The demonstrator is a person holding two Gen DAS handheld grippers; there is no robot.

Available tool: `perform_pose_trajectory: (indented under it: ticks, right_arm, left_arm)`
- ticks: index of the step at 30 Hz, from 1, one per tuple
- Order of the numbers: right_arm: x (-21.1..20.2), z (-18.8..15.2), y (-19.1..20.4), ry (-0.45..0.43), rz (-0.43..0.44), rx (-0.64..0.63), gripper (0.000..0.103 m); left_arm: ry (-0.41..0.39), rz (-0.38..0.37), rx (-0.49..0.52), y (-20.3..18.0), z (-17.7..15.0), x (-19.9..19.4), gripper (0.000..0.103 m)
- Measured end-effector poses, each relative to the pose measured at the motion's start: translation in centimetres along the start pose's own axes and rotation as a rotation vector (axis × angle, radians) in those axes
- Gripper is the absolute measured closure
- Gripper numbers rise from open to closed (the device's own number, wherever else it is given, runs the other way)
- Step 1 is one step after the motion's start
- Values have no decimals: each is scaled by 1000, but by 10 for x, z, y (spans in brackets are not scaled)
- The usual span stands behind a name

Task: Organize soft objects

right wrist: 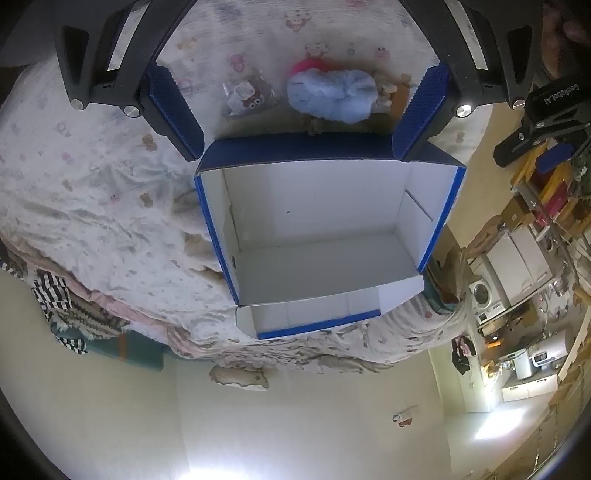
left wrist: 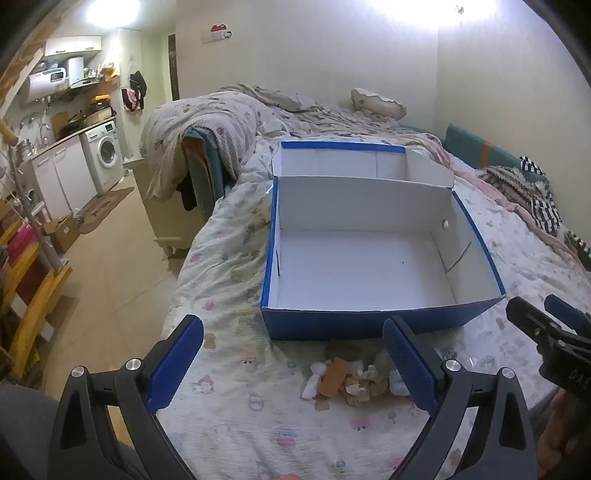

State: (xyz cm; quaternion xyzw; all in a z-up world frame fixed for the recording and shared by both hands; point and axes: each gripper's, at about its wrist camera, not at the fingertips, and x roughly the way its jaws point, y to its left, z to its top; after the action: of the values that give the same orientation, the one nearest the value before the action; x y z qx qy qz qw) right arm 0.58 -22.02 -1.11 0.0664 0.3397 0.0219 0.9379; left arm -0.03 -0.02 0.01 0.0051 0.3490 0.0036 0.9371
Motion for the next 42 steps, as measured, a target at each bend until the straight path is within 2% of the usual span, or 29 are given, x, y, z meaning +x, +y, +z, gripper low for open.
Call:
perform_pose_trajectory:
  ticks: [13,42]
  right_arm:
    - [4,-2,1,19,-19,-21,0]
    - [3,-3,4,10,-26,-31,0]
  left_arm:
    - [22,-19,-30,3,2,2,6]
    - [19,-16,-14,-2,2,1,6]
